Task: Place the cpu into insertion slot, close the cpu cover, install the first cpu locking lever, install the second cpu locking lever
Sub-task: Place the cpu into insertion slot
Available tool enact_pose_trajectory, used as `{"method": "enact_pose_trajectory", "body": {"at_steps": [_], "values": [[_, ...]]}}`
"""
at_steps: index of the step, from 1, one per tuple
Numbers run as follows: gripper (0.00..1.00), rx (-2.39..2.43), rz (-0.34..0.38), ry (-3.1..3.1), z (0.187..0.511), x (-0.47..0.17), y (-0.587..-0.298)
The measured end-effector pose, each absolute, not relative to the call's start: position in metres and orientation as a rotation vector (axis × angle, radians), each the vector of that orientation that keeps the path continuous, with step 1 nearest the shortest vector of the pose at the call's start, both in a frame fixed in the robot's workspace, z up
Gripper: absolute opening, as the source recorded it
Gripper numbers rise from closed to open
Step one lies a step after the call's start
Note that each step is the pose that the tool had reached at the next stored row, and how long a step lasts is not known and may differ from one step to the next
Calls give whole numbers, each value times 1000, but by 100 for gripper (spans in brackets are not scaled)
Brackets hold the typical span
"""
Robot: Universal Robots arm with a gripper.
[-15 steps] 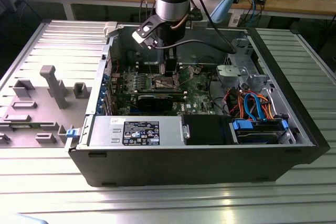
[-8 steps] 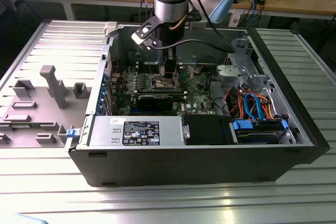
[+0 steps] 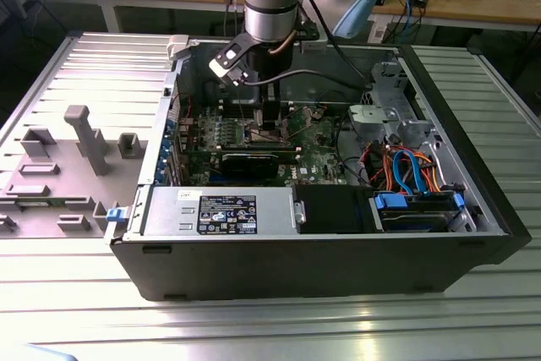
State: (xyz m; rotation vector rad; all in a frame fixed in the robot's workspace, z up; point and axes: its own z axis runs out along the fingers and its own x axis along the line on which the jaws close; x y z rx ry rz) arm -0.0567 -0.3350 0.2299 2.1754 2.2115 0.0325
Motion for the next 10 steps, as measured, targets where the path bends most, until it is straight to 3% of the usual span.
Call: {"method": "enact_pose_trajectory", "body": {"at_steps": [10], "values": [[55, 2176, 35, 2213, 212, -60, -334]]}}
